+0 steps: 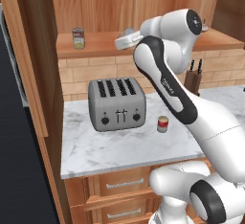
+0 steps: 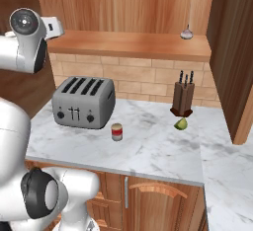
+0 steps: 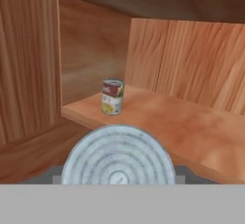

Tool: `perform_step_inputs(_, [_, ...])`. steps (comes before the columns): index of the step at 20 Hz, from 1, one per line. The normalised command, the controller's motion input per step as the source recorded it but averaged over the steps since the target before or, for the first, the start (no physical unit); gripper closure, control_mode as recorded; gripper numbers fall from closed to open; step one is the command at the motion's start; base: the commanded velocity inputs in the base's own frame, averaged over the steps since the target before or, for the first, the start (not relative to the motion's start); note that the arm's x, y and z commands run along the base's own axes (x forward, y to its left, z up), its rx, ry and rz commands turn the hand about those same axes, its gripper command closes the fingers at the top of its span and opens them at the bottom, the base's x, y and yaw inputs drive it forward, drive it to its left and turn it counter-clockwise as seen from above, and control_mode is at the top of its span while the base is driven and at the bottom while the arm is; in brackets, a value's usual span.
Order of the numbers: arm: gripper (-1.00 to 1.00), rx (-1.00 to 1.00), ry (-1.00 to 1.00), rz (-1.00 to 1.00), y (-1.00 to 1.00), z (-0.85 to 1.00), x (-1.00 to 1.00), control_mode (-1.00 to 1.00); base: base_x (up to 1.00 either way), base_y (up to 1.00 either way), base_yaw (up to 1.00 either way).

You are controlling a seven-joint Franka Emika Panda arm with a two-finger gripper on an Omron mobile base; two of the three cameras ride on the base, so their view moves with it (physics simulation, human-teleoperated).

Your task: Pick the cans from the counter and place them in their designated side in the cabinet.

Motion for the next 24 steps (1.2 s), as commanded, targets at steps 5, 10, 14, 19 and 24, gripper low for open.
perform_step_inputs(5, [1.00, 0.00, 0.00, 0.02, 0.08, -0.03, 0.22, -1.00, 0.00, 0.00, 0.00])
perform_step_inputs(10, [1.00, -0.01, 0.02, 0.01, 0.09, -0.08, 0.23, -1.00, 0.00, 0.00, 0.00])
perform_step_inputs(14, [1.00, -0.01, 0.02, 0.01, 0.11, -0.08, 0.23, -1.00, 0.00, 0.00, 0.00])
perform_step_inputs(19, [1.00, -0.02, 0.04, 0.01, 0.11, -0.09, 0.23, -1.00, 0.00, 0.00, 0.00])
perform_step_inputs(24, [1.00, -0.02, 0.04, 0.00, 0.10, -0.08, 0.24, -1.00, 0.00, 0.00, 0.00])
